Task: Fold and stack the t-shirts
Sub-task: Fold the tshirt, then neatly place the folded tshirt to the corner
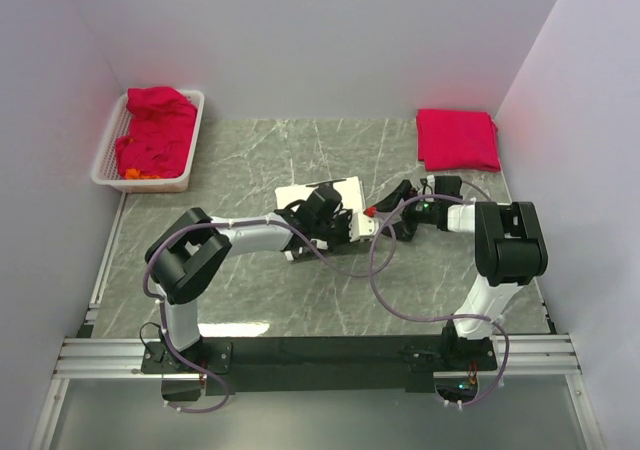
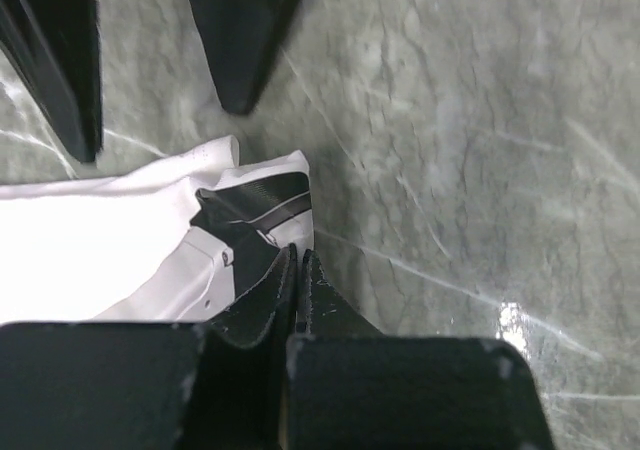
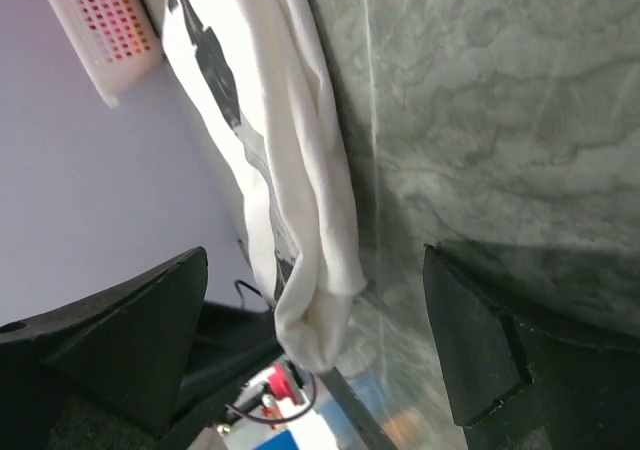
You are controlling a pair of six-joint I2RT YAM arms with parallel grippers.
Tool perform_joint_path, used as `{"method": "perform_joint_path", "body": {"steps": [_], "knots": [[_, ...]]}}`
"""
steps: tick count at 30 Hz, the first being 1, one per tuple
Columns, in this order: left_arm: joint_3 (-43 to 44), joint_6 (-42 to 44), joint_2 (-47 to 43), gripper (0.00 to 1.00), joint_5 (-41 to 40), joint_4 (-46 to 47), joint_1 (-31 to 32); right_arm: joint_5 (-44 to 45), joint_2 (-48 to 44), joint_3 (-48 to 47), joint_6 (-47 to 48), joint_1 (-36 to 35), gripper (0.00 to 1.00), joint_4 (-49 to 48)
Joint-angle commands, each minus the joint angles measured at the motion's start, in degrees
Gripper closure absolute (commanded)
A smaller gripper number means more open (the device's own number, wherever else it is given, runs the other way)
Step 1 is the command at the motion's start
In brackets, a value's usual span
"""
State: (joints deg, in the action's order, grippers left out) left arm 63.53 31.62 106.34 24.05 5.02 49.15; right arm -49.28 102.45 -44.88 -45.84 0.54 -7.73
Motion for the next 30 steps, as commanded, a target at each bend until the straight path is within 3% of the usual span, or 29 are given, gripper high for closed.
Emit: {"method": "perform_joint_path", "body": {"steps": [1,5,9,15,22,27,29,30], "knots": [[3.62,-2.26,-1.58,0.99,3.63,0.96,-0.28,3.31,1.87,1.38,-9.34,-2.90,0.05,-10.28],[4.76,-2.52,-1.23,0.99,4.07,0.88,-0.63,6.02,4.15,-0.38,-10.31,-5.36,0.05,-9.23],[5.47,-3.14,-1.23,0.99,5.30,0.61,-0.81,7.43,7.05,-1.43,-15.85,-6.51,0.04,-15.46],[5.73,-5.24,-0.53,0.99,5.92,1.31,-1.24,15.43,8.99,-5.12,-17.35,-8.00,0.04,-14.86],[7.22,-7.09,0.70,0.99,5.83,1.40,-2.21,20.18,10.75,-7.50,-17.44,-10.64,0.19,-11.70],[8.54,-8.67,2.02,0.99,6.53,1.40,-3.09,21.06,10.66,-7.76,-17.17,-11.78,0.23,-9.68],[8.81,-8.76,2.37,0.99,6.71,1.31,-3.44,21.41,10.92,-8.20,-16.21,-11.96,0.29,-9.15],[8.89,-8.94,2.38,0.99,6.71,1.49,-3.36,21.85,11.19,-8.72,-15.60,-11.87,0.36,-8.54]]}}
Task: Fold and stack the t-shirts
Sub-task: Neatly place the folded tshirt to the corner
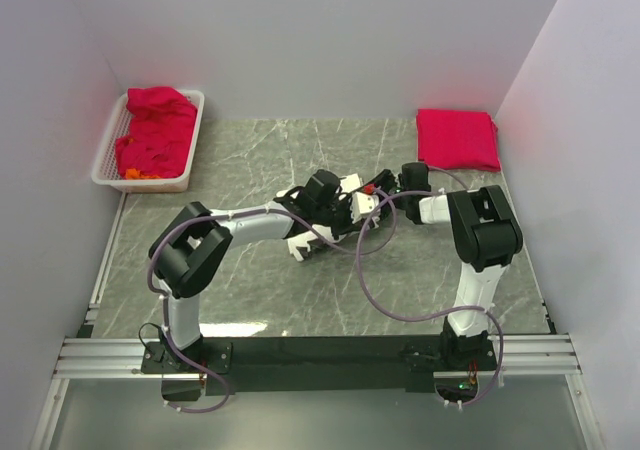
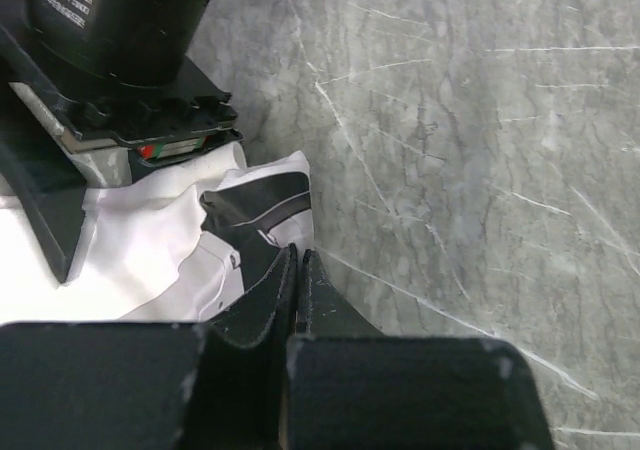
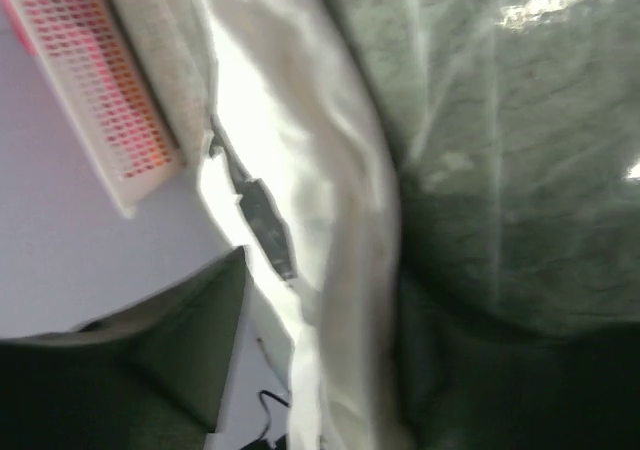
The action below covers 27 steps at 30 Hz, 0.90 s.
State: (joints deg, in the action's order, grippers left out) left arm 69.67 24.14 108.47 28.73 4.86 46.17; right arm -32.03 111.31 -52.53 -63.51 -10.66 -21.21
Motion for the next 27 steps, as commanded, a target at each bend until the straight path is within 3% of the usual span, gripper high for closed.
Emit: {"method": "perform_joint_path", "body": {"steps": [1,2,3,5,6,12,15,17,18,19,21,22,27], "knots": [[2.75,-1.47,0.26,0.99,2.03,1.64,-0.38,4.96,2.51,-2.47,2.85,-0.51,0.43,5.82],[2.84,-1.55,0.08,0.99,2.12,1.38,-0.38,5.05,2.77,-3.27,4.95,-0.42,0.51,7.31],[2.93,-1.64,0.08,0.99,2.12,1.12,-0.38,4.61,3.38,-4.32,6.10,0.02,0.70,8.20],[2.84,-2.43,-0.62,0.99,1.94,0.94,-0.47,4.26,3.83,-8.36,10.91,0.46,0.96,12.48],[2.84,-2.78,-0.88,0.96,1.86,0.59,-0.64,5.82,4.00,-10.38,13.21,0.72,1.00,15.38],[4.33,-8.39,-4.49,0.66,3.61,-7.73,-4.86,8.82,4.45,-23.83,27.63,3.09,1.00,28.92],[4.60,-11.74,-6.51,0.58,5.63,-12.84,-8.72,12.51,5.14,-29.63,34.83,4.15,1.00,32.72],[4.60,-12.62,-8.00,0.42,5.90,-15.14,-11.19,15.14,6.72,-36.39,42.18,4.41,1.00,37.35],[4.42,-12.71,-8.44,0.39,5.55,-16.45,-11.89,16.55,8.73,-38.94,44.41,4.50,1.00,38.86],[4.25,-12.80,-9.49,0.25,5.55,-18.20,-13.20,18.56,9.45,-42.96,48.17,4.76,1.00,39.75],[3.29,-13.50,-10.55,0.20,4.85,-19.71,-14.61,20.68,10.68,-46.85,50.84,5.73,1.00,39.84],[3.02,-13.59,-11.08,0.02,4.76,-21.20,-15.66,21.13,11.21,-48.35,51.98,6.17,1.00,39.84],[0.91,-14.65,-14.15,0.01,2.92,-23.76,-17.61,24.81,14.37,-58.01,58.31,7.40,1.00,40.64]]}}
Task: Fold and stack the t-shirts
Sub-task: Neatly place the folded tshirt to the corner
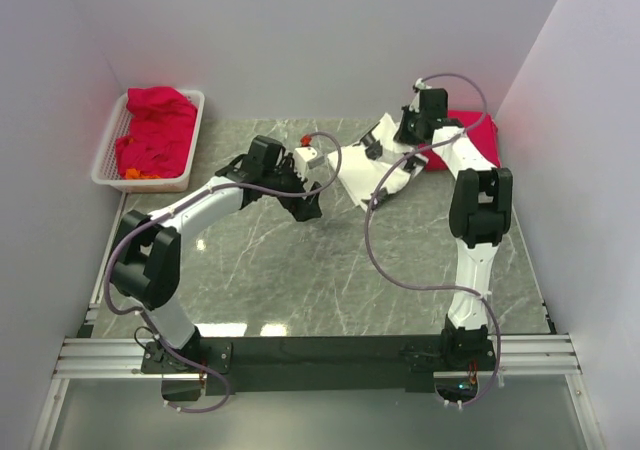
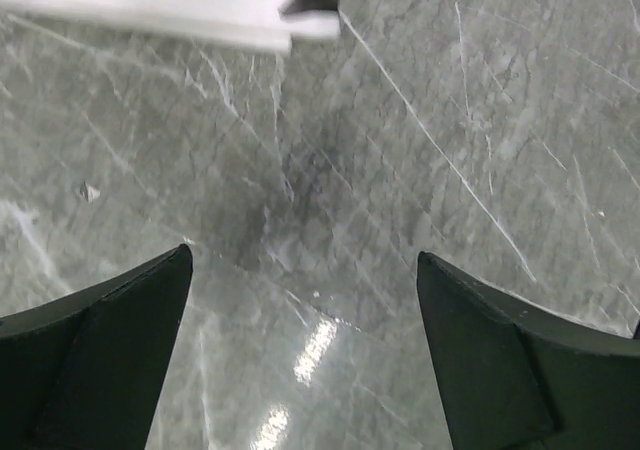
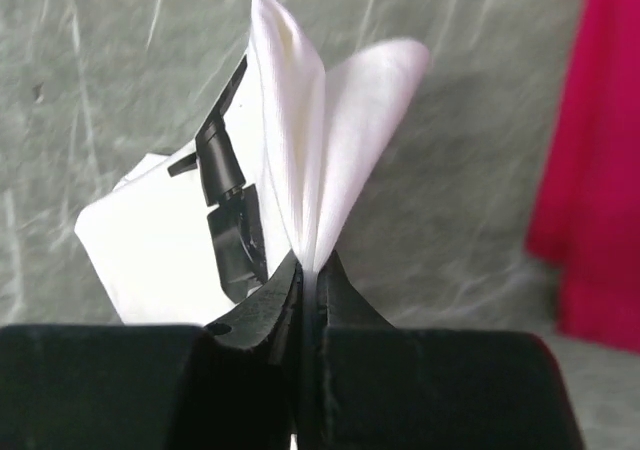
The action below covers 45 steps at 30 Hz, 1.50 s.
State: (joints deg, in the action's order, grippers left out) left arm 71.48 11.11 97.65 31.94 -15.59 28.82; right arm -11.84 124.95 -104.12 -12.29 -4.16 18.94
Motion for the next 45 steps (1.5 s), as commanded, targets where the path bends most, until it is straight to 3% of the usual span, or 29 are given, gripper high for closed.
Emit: {"method": "perform_joint_path", "body": {"steps": [1,12,29,45], "knots": [[-1.17,-1.62,-3.95,0.01,-0.74,-3.56,-0.60,5.32,1.09,-7.58,8.15,0.91,1.00,0.48],[-4.60,-7.33,-5.36,0.01,-1.80,-1.02,-1.31,10.16,1.44,-14.80,15.28,3.72,1.00,-4.17],[-4.95,-6.54,-5.45,0.01,-2.59,-1.02,-1.40,11.22,3.81,-25.96,22.84,6.18,1.00,-3.91],[-3.81,-6.54,-3.96,0.01,-1.71,-1.28,-1.31,9.81,1.97,-26.93,26.35,9.35,1.00,-2.33]]}}
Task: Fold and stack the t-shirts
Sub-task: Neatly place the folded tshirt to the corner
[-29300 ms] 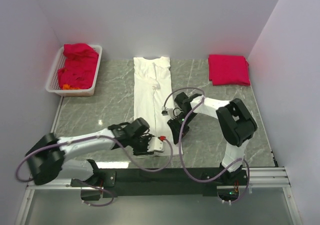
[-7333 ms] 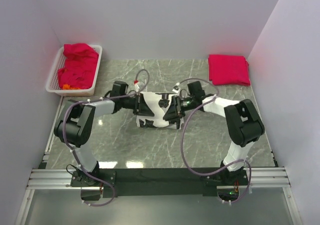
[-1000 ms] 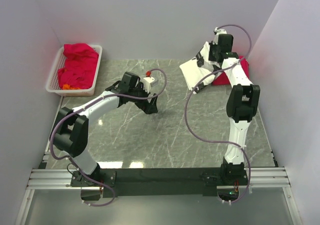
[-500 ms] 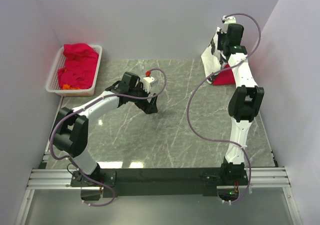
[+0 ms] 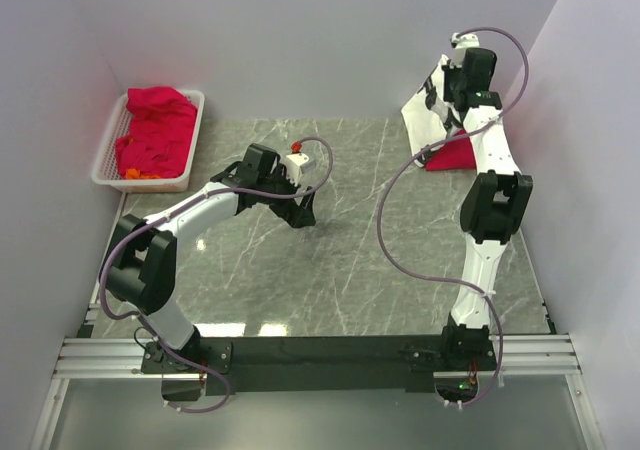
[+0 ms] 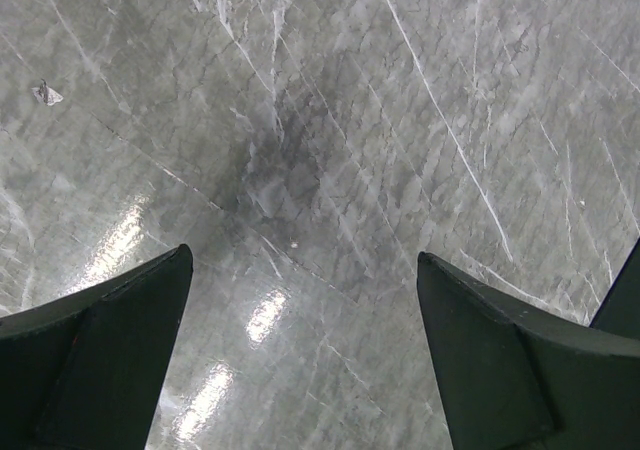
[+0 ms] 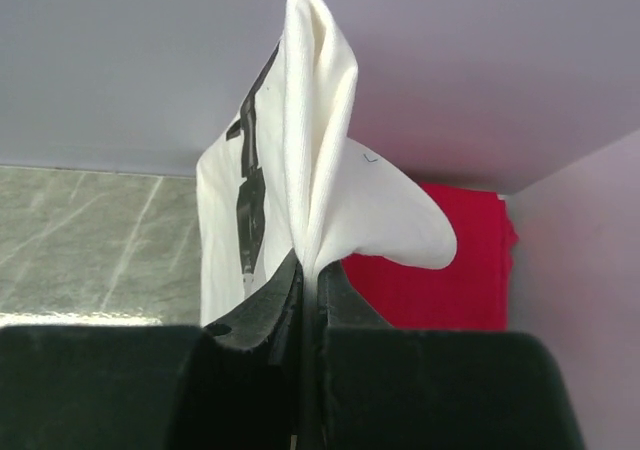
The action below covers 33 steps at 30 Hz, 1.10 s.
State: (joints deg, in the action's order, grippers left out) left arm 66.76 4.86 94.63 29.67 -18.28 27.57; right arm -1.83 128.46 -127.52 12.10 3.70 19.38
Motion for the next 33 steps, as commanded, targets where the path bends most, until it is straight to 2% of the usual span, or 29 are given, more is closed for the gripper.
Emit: {"method": "perform_joint_path", "body": {"steps": [1,8,22,33], "knots": [[1.00,-0.21,-0.76,0.01,0.65,1.23,-0.06,-0.20,-1.46,-3.52,2.14,1.83,1.00,-2.76],[1.44,-0.20,-0.06,0.00,1.09,0.00,-0.06,-1.51,0.82,-3.61,3.37,4.38,1.00,-3.64],[5.66,-0.38,3.46,0.01,3.29,-3.86,-0.15,1.74,11.27,-4.84,16.11,8.69,1.00,-9.53],[5.75,-0.12,4.51,0.00,4.08,-4.83,-0.33,2.44,12.51,-4.58,20.59,11.06,1.00,-11.73]]}}
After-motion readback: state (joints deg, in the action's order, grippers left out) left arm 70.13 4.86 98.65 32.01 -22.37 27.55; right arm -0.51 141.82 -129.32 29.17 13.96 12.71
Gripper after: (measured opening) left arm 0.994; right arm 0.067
